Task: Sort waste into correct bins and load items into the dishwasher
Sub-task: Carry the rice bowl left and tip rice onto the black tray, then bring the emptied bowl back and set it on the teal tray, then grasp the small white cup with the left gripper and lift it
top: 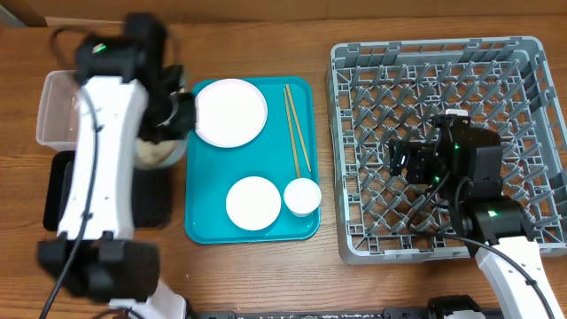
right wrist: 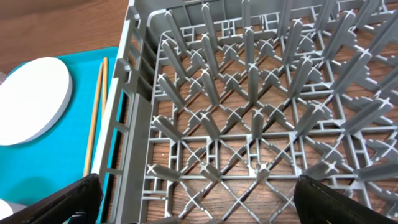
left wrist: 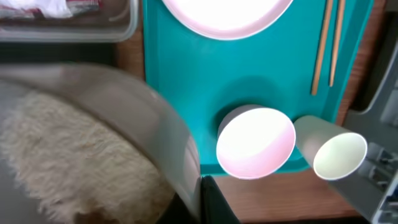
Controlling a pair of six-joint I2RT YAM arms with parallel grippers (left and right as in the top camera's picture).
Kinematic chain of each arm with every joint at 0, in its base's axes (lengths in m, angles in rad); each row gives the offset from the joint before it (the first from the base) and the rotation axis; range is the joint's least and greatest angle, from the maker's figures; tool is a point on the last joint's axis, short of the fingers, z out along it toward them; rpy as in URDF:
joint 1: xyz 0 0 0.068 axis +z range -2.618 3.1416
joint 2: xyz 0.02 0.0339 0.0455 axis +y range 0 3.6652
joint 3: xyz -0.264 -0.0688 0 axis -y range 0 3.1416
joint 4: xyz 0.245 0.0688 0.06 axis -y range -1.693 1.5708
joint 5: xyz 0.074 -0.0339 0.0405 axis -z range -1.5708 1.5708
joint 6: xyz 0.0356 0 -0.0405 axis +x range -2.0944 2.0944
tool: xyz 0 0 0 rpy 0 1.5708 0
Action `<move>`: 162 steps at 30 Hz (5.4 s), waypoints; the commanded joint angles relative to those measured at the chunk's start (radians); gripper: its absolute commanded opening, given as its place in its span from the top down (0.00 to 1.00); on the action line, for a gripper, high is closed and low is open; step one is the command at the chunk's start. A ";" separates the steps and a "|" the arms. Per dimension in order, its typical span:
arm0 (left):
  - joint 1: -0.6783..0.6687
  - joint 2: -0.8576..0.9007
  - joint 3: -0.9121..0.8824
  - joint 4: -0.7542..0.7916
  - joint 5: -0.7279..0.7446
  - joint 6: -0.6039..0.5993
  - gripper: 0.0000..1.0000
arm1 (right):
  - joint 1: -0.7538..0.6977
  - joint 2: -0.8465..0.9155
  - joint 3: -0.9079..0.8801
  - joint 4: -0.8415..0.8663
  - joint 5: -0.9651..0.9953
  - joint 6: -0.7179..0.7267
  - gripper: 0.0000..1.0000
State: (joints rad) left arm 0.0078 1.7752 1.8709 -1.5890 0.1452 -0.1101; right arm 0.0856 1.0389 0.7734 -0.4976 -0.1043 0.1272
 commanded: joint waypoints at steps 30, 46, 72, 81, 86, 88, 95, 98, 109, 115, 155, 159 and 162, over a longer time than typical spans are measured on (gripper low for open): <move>0.858 -0.036 -0.697 0.540 1.283 0.116 0.96 | -0.003 0.000 0.026 0.002 -0.003 0.003 0.00; 0.941 -0.036 -0.697 0.605 1.337 -0.098 0.96 | -0.003 0.000 0.026 0.002 -0.002 0.003 0.00; 0.822 -0.037 -0.695 0.849 1.289 -0.275 0.96 | -0.003 0.000 0.026 0.006 -0.002 0.003 0.00; 0.748 -0.051 -0.687 0.816 1.334 -0.228 0.96 | -0.003 0.001 0.026 0.002 -0.002 0.003 0.00; 0.601 -0.146 -0.635 0.814 1.153 -0.222 0.96 | -0.003 0.001 0.026 0.002 -0.002 0.003 0.00; 0.498 -0.196 -0.603 0.815 1.009 -0.216 0.96 | -0.003 0.001 0.026 0.002 -0.002 0.003 0.00; 0.072 -0.243 -0.561 0.792 0.340 -0.176 0.96 | -0.003 0.001 0.026 0.001 -0.002 0.003 0.00; -0.084 -0.206 -0.561 0.746 0.105 -0.167 0.96 | -0.003 0.001 0.026 0.001 -0.002 0.003 0.00; -0.329 0.032 -0.561 0.649 -0.208 -0.182 0.96 | -0.003 0.001 0.026 0.001 -0.002 0.003 0.00; -0.338 0.076 -0.542 0.640 -0.204 -0.178 0.60 | -0.003 0.001 0.026 -0.006 -0.003 0.003 0.00; -0.544 0.285 -0.101 0.187 0.136 0.284 0.96 | -0.003 0.002 0.026 0.073 -0.256 0.099 0.06; -0.455 0.275 -0.011 0.089 0.413 0.425 0.96 | 0.002 0.024 0.026 0.215 -0.541 0.171 0.10; -0.375 0.272 0.031 0.050 0.633 0.489 0.96 | 0.022 0.066 0.026 0.300 -0.652 0.223 0.10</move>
State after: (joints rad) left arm -0.4538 2.0621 1.8416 -1.5146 0.4446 0.2440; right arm 0.0887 1.0649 0.7742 -0.2493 -0.5213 0.2649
